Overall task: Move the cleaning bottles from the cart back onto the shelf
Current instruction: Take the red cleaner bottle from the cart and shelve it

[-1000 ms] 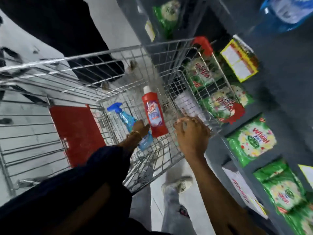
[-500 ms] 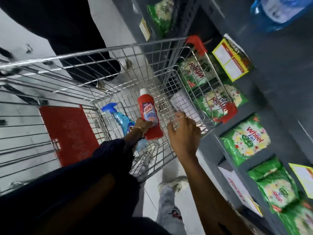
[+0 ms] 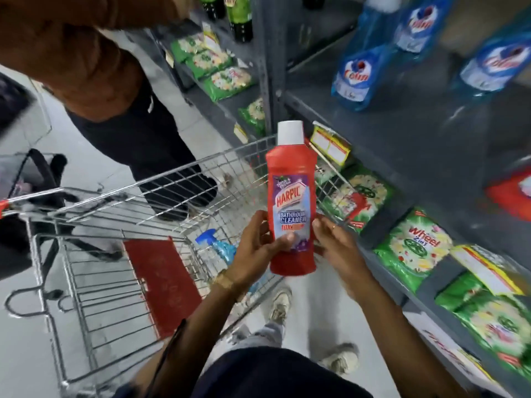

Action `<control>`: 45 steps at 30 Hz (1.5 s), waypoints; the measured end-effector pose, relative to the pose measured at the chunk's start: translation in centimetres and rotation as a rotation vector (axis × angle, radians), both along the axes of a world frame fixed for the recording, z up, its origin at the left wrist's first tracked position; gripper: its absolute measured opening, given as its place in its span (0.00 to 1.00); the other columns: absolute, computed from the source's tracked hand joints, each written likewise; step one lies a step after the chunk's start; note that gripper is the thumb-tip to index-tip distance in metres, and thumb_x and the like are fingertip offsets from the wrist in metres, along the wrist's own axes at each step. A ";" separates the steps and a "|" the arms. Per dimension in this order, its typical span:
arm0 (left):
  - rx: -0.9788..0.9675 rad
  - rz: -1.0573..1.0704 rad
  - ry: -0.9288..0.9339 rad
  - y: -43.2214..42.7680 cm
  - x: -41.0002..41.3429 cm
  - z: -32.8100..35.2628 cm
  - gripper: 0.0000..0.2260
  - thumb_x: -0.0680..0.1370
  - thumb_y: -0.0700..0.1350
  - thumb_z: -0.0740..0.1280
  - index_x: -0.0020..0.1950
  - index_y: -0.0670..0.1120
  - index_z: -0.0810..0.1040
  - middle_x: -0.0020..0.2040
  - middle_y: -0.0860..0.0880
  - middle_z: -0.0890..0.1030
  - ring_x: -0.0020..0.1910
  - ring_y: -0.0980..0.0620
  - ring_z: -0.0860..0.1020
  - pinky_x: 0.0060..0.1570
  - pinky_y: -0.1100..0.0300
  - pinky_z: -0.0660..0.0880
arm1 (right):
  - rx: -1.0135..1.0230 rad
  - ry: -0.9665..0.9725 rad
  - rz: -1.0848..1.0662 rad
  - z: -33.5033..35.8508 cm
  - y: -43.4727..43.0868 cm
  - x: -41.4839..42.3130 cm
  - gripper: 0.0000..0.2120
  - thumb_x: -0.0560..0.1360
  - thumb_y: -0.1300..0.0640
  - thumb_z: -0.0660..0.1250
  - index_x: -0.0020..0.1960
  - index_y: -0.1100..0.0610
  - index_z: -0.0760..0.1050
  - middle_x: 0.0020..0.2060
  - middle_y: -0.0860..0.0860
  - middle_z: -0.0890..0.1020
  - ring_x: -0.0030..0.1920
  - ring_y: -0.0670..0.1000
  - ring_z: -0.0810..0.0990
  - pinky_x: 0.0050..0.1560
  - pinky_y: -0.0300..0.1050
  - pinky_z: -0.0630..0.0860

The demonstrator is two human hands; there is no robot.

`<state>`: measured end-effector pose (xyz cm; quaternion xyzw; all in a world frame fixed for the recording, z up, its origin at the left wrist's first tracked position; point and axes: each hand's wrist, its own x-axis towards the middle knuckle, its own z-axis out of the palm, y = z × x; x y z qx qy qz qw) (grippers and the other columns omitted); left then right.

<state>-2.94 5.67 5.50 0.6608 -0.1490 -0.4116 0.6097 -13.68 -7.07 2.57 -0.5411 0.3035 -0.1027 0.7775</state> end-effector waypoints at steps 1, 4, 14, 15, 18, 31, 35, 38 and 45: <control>-0.041 -0.044 -0.040 -0.4 -1.2 1.1 0.17 0.71 0.39 0.72 0.58 0.41 0.71 0.57 0.40 0.82 0.54 0.44 0.82 0.53 0.50 0.80 | 0.001 -0.053 -0.054 1.0 0.2 -1.6 0.13 0.75 0.48 0.64 0.57 0.46 0.79 0.52 0.48 0.86 0.52 0.48 0.84 0.46 0.39 0.80; -0.124 -0.200 -0.142 -2.0 -4.4 3.2 0.16 0.69 0.38 0.72 0.54 0.47 0.74 0.54 0.42 0.83 0.51 0.47 0.82 0.51 0.50 0.79 | -0.031 -0.114 -0.234 3.0 -0.1 -6.8 0.15 0.74 0.49 0.66 0.59 0.50 0.78 0.53 0.49 0.85 0.54 0.52 0.83 0.49 0.43 0.81; -0.214 -0.635 -0.124 -8.1 -14.6 2.6 0.09 0.79 0.37 0.62 0.57 0.34 0.70 0.46 0.53 0.83 0.41 0.62 0.81 0.36 0.68 0.78 | -0.067 -0.110 -0.585 5.0 -0.8 -21.5 0.18 0.74 0.55 0.62 0.62 0.59 0.75 0.51 0.51 0.86 0.51 0.53 0.83 0.47 0.44 0.81; -0.226 -0.660 -0.121 -8.6 -15.5 2.5 0.07 0.79 0.35 0.61 0.57 0.34 0.70 0.46 0.53 0.84 0.42 0.61 0.81 0.38 0.68 0.78 | -0.069 -0.108 -0.611 5.0 -0.9 -22.4 0.17 0.74 0.56 0.62 0.61 0.59 0.76 0.51 0.52 0.86 0.52 0.54 0.83 0.49 0.46 0.82; -0.257 -0.719 -0.109 -9.9 -17.8 3.0 0.07 0.80 0.35 0.59 0.56 0.41 0.73 0.49 0.55 0.84 0.49 0.57 0.81 0.46 0.63 0.80 | -0.091 -0.113 -0.660 5.2 -1.2 -24.8 0.17 0.75 0.56 0.62 0.62 0.59 0.75 0.54 0.55 0.84 0.54 0.56 0.82 0.53 0.49 0.81; -0.404 -0.819 -0.177 -22.0 -25.2 4.6 0.08 0.79 0.33 0.59 0.57 0.33 0.71 0.54 0.42 0.80 0.52 0.54 0.79 0.53 0.61 0.78 | -0.352 -0.240 -0.800 6.6 -10.8 -31.8 0.17 0.78 0.60 0.60 0.65 0.62 0.72 0.56 0.53 0.84 0.55 0.52 0.82 0.52 0.44 0.79; -0.444 -0.809 -0.251 -26.3 -26.6 4.8 0.10 0.79 0.33 0.60 0.60 0.39 0.73 0.56 0.42 0.79 0.51 0.58 0.78 0.53 0.65 0.75 | -0.402 -0.213 -0.872 5.9 -15.0 -32.5 0.19 0.77 0.64 0.60 0.67 0.66 0.69 0.63 0.64 0.77 0.60 0.57 0.77 0.65 0.53 0.73; -0.466 -0.757 -0.267 -28.4 -27.7 4.6 0.12 0.80 0.34 0.60 0.62 0.40 0.73 0.58 0.43 0.78 0.56 0.52 0.77 0.59 0.60 0.75 | -0.406 -0.214 -0.894 5.6 -17.7 -32.9 0.18 0.77 0.67 0.60 0.67 0.63 0.70 0.59 0.58 0.80 0.57 0.51 0.79 0.63 0.48 0.75; -0.388 -0.659 -0.267 -31.8 -29.6 3.9 0.12 0.79 0.34 0.61 0.62 0.36 0.72 0.61 0.37 0.78 0.58 0.47 0.77 0.62 0.52 0.75 | -0.435 -0.199 -0.935 5.8 -20.6 -33.4 0.17 0.79 0.66 0.59 0.67 0.64 0.69 0.62 0.61 0.77 0.58 0.51 0.79 0.61 0.45 0.77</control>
